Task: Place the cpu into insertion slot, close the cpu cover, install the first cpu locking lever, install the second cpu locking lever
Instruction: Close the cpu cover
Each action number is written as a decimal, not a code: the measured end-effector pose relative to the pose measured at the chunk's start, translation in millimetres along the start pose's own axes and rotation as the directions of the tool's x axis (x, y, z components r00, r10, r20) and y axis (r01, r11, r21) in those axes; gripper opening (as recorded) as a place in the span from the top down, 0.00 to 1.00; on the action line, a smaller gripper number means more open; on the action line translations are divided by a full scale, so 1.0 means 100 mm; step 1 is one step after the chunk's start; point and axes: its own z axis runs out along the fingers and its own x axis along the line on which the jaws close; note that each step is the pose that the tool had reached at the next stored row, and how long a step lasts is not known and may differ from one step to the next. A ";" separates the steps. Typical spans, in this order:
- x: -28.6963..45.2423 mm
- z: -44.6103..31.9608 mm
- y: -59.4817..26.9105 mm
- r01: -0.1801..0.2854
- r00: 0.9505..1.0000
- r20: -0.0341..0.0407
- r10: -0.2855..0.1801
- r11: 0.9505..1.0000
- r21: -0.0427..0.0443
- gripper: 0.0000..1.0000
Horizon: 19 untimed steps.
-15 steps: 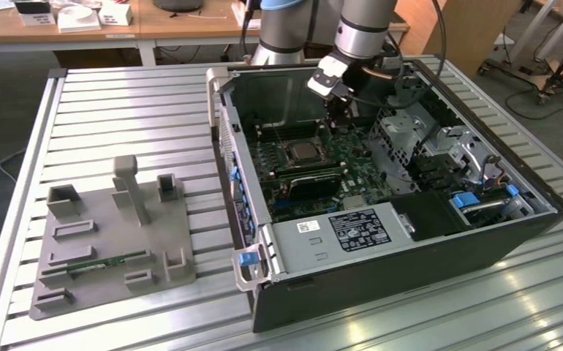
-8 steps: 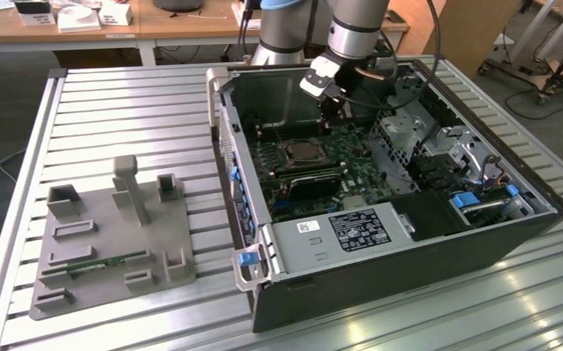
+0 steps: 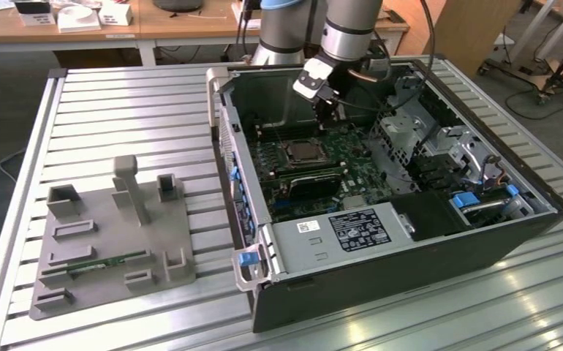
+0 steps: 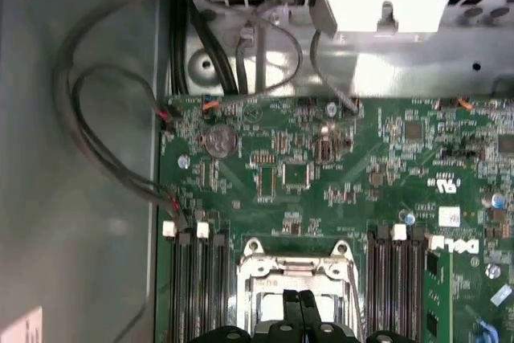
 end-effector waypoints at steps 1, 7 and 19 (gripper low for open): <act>0.000 0.011 -0.028 0.000 1.000 0.000 0.000 1.000 0.000 0.90; 0.003 0.082 -0.200 0.000 1.000 0.000 0.000 1.000 0.000 0.90; 0.007 0.254 -0.486 0.002 1.000 0.000 -0.002 1.000 0.000 0.90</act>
